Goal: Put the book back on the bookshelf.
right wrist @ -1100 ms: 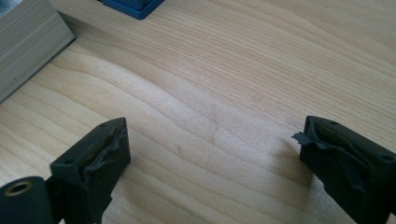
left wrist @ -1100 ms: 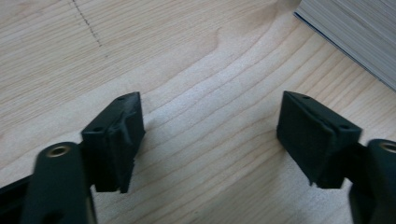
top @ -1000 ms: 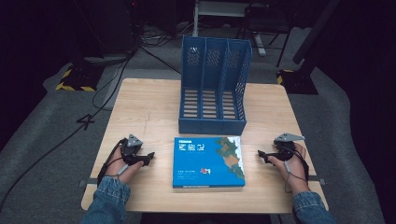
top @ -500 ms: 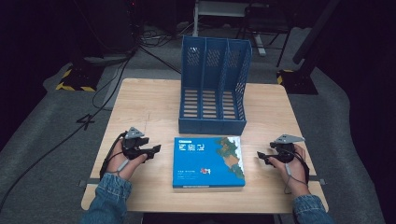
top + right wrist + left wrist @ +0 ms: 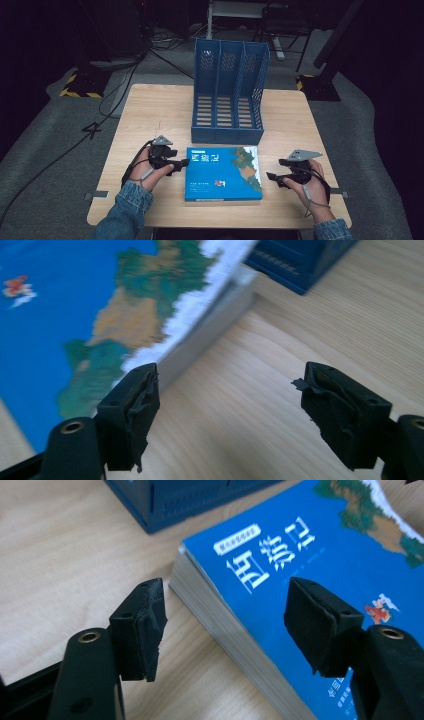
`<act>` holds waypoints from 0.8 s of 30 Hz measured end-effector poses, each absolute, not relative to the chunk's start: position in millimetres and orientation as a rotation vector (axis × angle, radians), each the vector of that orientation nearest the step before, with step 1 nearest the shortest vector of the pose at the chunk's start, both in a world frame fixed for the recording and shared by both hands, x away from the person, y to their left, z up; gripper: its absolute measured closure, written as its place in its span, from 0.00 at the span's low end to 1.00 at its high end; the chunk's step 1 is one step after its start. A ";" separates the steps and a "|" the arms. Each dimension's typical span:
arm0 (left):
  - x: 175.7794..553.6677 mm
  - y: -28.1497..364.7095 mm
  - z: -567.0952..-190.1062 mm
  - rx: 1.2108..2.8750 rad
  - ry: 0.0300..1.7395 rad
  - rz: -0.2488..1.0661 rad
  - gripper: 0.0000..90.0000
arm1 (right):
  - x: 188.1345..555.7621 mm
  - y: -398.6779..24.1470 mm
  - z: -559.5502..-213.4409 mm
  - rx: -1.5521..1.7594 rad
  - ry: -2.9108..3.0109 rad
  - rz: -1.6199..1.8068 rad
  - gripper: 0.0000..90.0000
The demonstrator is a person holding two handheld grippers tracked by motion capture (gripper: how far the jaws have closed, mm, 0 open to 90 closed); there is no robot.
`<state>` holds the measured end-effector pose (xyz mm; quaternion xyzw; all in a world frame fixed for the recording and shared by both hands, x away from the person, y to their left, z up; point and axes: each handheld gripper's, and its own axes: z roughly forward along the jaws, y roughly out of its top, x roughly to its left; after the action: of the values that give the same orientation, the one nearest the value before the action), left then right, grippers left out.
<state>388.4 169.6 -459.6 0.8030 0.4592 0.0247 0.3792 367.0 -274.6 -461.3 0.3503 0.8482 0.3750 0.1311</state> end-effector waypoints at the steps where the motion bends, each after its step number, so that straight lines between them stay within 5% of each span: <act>1: 389.5 169.0 -462.1 2.074 1.192 0.054 0.37 | 364.8 -269.6 -460.6 0.993 2.479 1.090 0.27; 24: 395.1 149.2 -487.5 2.037 1.119 -0.065 0.29 | 339.9 -207.2 -468.1 0.710 2.656 1.065 0.24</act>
<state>395.1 149.2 -487.5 0.8041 0.4416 -0.0258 0.3971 339.9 -207.2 -468.1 0.2398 0.8966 0.3596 0.0964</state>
